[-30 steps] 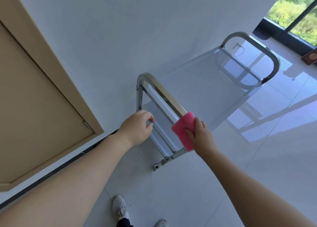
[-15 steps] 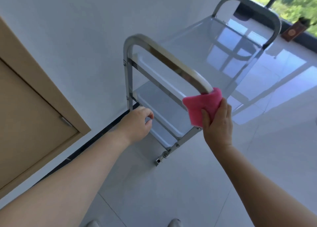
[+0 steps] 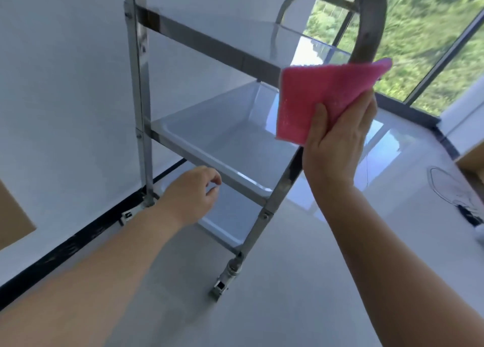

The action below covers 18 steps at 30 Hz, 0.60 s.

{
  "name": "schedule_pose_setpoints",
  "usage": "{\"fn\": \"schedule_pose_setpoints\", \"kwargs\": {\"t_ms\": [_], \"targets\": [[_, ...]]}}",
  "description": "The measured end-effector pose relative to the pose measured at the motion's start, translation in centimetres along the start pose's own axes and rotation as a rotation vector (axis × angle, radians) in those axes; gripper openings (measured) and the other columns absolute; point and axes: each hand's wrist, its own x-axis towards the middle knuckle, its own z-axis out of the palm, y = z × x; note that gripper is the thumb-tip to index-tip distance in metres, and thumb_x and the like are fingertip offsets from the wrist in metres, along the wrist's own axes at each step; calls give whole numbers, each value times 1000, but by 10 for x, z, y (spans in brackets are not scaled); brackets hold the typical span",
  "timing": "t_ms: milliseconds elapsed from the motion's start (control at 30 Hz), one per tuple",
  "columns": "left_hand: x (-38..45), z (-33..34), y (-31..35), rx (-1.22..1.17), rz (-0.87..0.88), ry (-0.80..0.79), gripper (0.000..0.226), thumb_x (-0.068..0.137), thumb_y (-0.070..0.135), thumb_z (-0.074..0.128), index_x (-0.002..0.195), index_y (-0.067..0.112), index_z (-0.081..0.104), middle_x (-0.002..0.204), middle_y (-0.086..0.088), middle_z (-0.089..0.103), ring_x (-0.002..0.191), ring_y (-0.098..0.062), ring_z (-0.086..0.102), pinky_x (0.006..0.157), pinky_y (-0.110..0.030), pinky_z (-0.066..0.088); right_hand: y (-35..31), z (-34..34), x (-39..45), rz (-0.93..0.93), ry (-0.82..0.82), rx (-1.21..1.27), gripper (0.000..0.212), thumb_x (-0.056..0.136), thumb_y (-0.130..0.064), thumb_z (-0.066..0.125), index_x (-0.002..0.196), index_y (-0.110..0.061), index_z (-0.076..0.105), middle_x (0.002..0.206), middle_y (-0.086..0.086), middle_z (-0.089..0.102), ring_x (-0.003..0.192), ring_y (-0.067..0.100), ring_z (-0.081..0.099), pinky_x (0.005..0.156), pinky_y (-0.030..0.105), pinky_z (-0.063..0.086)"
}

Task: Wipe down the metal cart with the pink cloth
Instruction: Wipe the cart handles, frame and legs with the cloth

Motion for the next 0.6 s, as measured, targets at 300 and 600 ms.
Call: {"fn": "schedule_pose_setpoints", "kwargs": {"t_ms": [300, 600], "targets": [[-22, 53, -44, -9, -16, -24, 15, 90, 23, 53, 102, 20, 61, 94, 8, 60, 82, -8, 55, 71, -19, 40, 15, 22, -39, 95, 2, 28, 61, 96, -37, 39, 144, -6, 19, 133, 13, 41, 108, 26, 51, 84, 39, 47], [-32, 64, -62, 30, -8, -62, 13, 89, 22, 52, 98, 20, 62, 81, 10, 56, 72, -11, 53, 67, -23, 43, 38, 32, -75, 145, -23, 78, 45, 98, -33, 36, 135, -8, 38, 129, 7, 48, 93, -8, 39, 76, 0, 25]]}}
